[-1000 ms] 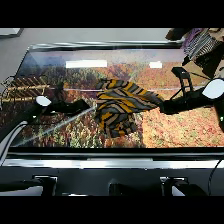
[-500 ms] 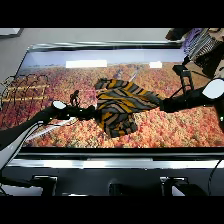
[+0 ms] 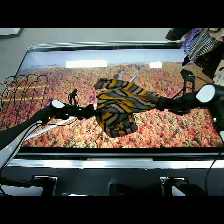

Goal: Fold the clothes and pants, and hang the long-sleeved shirts on hangers.

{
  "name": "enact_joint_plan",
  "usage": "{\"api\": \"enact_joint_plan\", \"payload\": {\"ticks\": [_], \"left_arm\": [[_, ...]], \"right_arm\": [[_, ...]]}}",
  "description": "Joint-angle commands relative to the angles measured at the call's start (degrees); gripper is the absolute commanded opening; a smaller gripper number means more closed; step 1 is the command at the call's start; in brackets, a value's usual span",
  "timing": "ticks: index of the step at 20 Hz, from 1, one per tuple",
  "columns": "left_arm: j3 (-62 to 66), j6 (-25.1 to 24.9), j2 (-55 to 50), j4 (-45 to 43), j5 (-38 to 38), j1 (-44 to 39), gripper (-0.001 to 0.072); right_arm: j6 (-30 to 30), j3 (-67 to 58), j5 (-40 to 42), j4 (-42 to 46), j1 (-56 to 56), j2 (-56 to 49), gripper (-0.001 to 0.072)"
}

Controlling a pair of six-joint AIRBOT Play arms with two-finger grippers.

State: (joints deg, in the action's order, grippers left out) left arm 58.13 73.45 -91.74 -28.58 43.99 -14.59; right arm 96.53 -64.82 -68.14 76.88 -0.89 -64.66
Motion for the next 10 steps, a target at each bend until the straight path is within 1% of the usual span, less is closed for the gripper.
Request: {"api": "enact_joint_plan", "payload": {"ticks": [1, 2, 5, 8, 9, 10], "left_arm": [[0.04, 0.02, 0.15, 0.00, 0.09, 0.22, 0.0016], [0.04, 0.02, 0.15, 0.00, 0.07, 0.22, 0.0016], [0.04, 0.00, 0.15, -0.59, 0.09, 0.22, 0.0016], [0.02, 0.00, 0.15, -3.23, 0.11, 0.33, 0.0016], [0.04, 0.00, 0.15, -3.61, 0.11, 0.33, 0.0016], [0.04, -0.02, 0.15, -3.63, 0.09, 0.33, 0.0016]], "right_arm": [[8.11, 2.45, 8.00, 1.55, 0.04, -4.96, 0.0702], [7.37, 2.45, 10.16, -1.07, 0.04, -8.04, 0.0702], [0.26, 2.45, 18.82, -11.41, 0.04, -16.24, 0.0698], [-0.33, 2.45, 26.14, -15.10, 0.04, -21.90, 0.0693], [-0.83, 2.45, 27.80, -16.57, 0.04, -23.23, 0.0680], [-2.71, 2.45, 29.38, -18.88, 0.02, -24.50, 0.0659]]}}
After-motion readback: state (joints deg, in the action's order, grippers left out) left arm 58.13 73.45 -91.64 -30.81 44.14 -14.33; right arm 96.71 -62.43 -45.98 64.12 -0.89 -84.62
